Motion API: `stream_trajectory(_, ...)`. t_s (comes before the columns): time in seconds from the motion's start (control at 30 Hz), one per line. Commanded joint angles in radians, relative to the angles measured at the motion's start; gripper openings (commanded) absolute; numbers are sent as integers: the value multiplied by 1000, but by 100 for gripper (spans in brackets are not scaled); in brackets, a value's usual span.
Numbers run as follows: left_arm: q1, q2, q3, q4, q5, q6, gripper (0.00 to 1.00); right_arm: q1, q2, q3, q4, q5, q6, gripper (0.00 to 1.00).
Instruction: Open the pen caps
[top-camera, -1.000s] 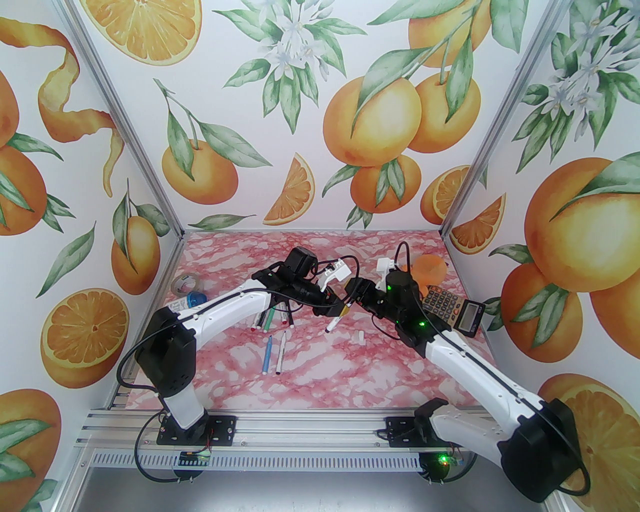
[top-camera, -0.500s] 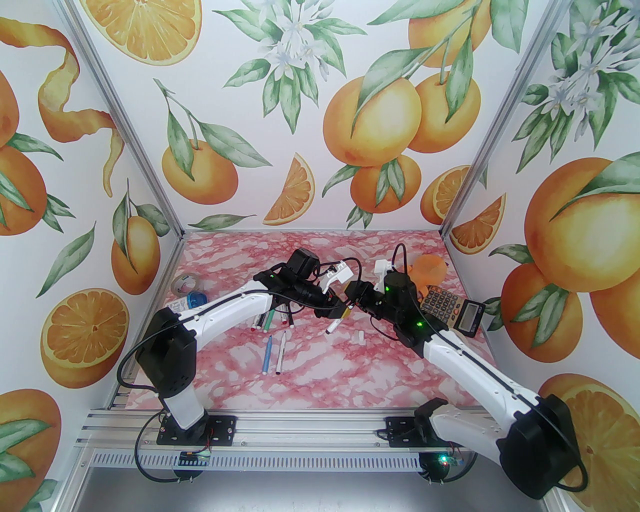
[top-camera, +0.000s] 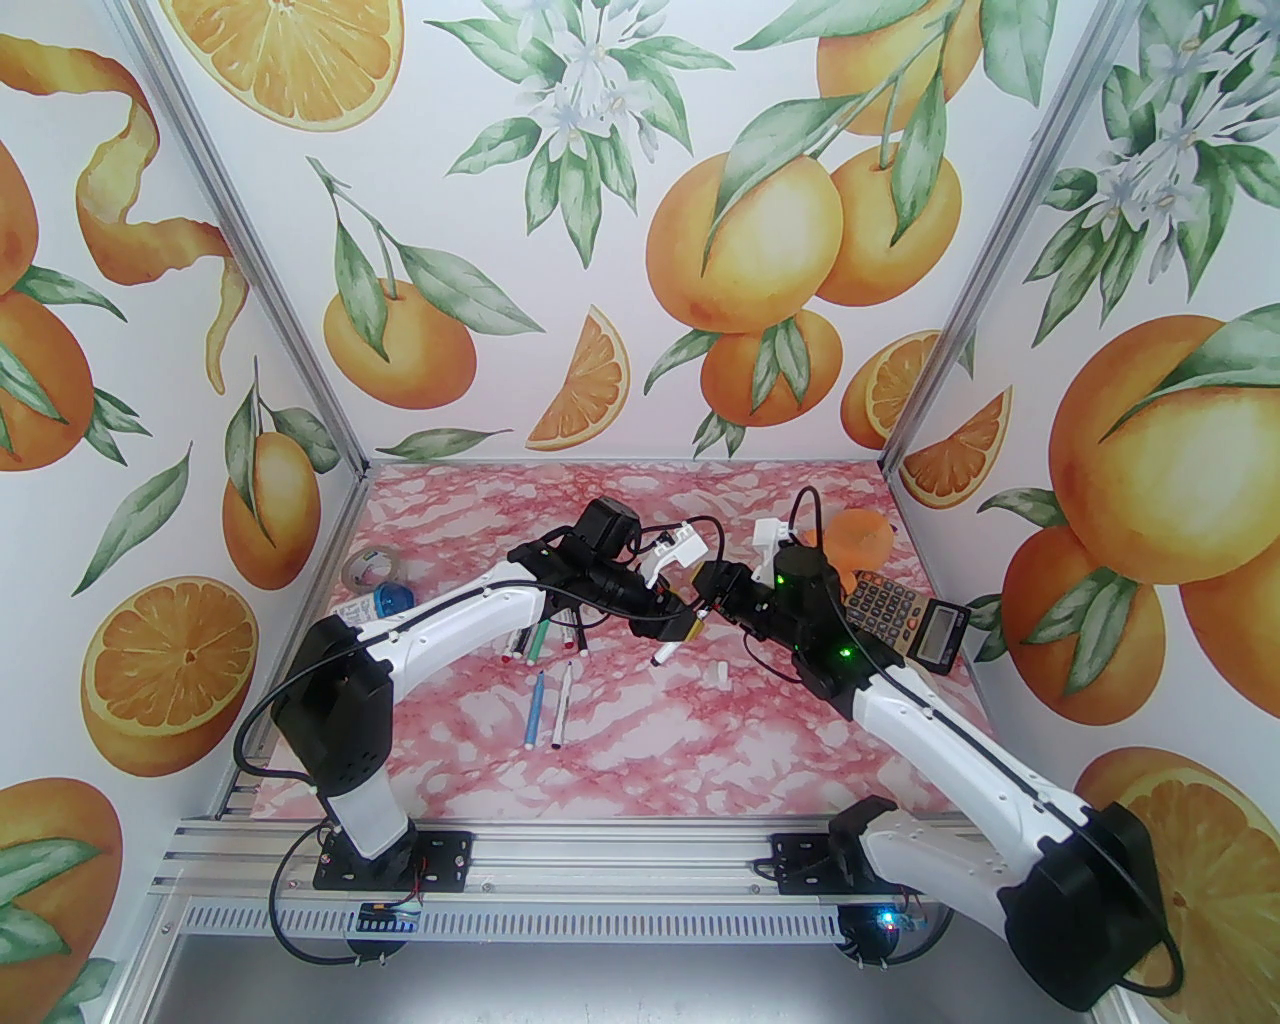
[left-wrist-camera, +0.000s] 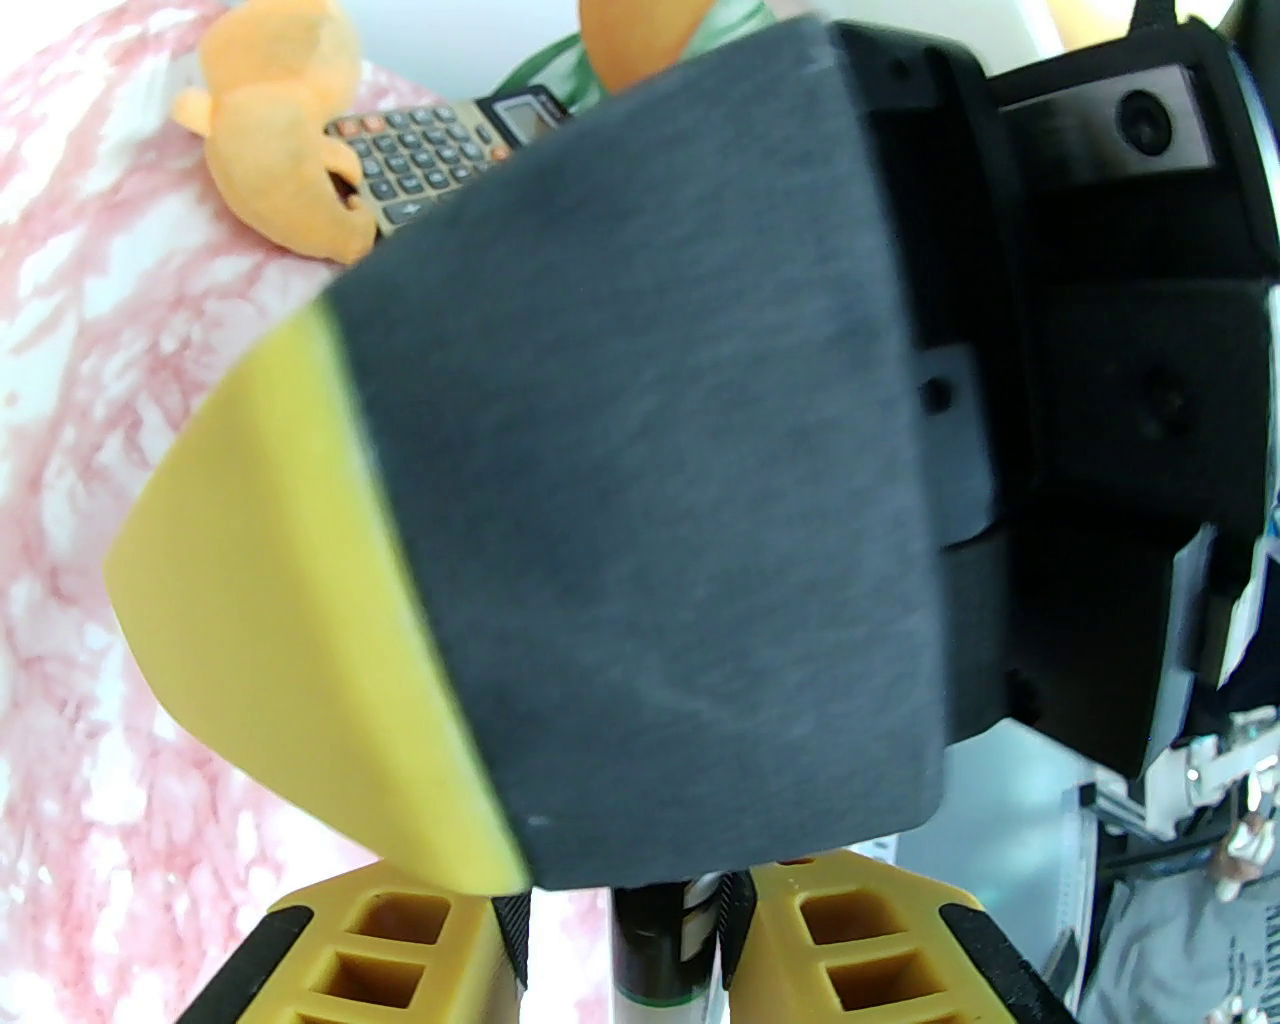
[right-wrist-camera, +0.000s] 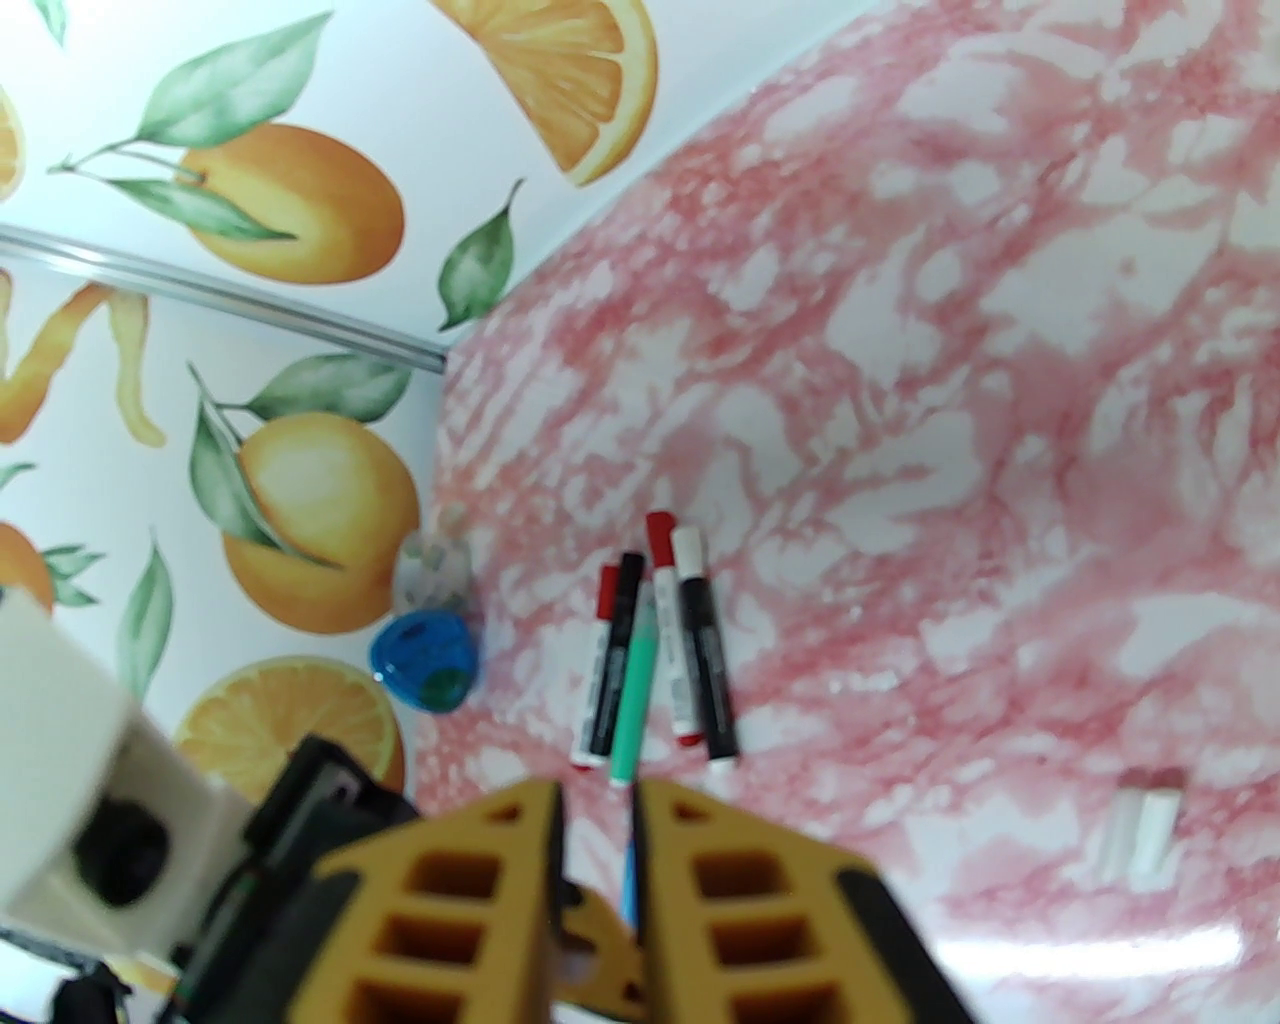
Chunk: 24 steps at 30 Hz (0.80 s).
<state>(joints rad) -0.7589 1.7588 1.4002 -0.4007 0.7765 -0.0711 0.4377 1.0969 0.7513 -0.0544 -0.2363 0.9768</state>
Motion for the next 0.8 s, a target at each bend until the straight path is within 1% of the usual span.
stream_trajectory(0.0, -15, 10, 3, -4, 18, 24, 36, 3, -19, 14, 19, 31, 13, 9)
stream_trajectory(0.03, -17, 12, 3, -4, 18, 23, 34, 5, -19, 14, 20, 34, 14, 9)
stream_trajectory(0.13, -17, 11, 3, -1, 10, 19, 23, 4, -16, 11, 23, 35, 17, 9)
stream_trajectory(0.23, -18, 14, 6, -6, 3, 23, 16, 4, -15, 5, 34, 38, 23, 9)
stream_trajectory(0.3, -23, 16, 13, -28, -26, 39, 13, 3, -21, 6, 20, 62, 18, 9)
stream_trajectory(0.37, -25, 13, 16, -46, -77, 53, 13, 3, -32, 15, -24, 110, 9, 8)
stream_trajectory(0.43, -36, 5, 20, -73, -164, 83, 13, -9, -45, 20, -67, 159, 19, 7)
stream_trajectory(0.53, -64, -11, 14, -107, -330, 140, 11, -47, -66, 19, -93, 196, 51, 7)
stream_trajectory(0.6, -84, -17, 9, -119, -393, 166, 11, -63, -76, 21, -110, 223, 62, 6)
stream_trajectory(0.63, -89, -18, 5, -116, -403, 168, 10, -70, -79, 25, -119, 237, 66, 6)
stream_trajectory(0.77, -90, 0, 18, -121, -339, 161, 10, -91, -81, 37, -127, 252, 70, 6)
